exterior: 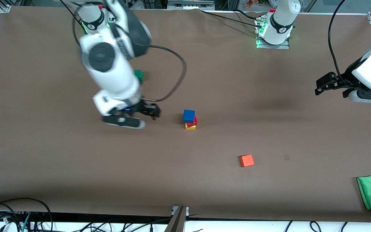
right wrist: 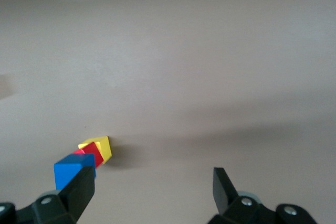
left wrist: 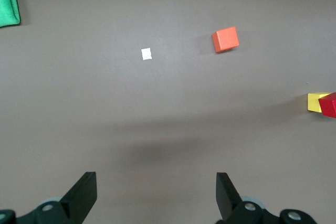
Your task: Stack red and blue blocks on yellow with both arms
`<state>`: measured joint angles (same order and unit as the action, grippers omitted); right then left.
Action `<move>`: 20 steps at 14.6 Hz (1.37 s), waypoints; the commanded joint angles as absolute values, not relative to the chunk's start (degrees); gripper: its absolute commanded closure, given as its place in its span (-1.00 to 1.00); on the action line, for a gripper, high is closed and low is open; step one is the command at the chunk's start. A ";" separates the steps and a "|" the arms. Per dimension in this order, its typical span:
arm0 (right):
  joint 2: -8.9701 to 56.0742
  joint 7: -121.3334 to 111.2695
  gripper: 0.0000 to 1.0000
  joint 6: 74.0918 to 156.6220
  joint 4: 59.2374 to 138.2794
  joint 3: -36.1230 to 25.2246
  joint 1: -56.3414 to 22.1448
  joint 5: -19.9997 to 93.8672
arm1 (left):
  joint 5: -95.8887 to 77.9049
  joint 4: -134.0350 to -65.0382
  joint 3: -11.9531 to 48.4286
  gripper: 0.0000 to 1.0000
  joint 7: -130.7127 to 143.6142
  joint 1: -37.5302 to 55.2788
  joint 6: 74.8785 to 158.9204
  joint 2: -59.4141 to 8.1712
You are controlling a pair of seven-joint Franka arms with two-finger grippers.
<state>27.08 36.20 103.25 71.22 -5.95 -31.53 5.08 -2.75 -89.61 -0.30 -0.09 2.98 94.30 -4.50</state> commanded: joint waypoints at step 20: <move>-5.01 8.79 -1.00 86.57 95.01 -10.22 -15.24 1.05 | -5.54 -88.68 -4.66 -1.00 -7.53 4.22 103.10 -4.57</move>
<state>-2.83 10.09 86.81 92.76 -16.11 -21.47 1.89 -5.12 -88.25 -3.79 -2.44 3.76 102.27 -4.70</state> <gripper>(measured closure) 0.000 0.000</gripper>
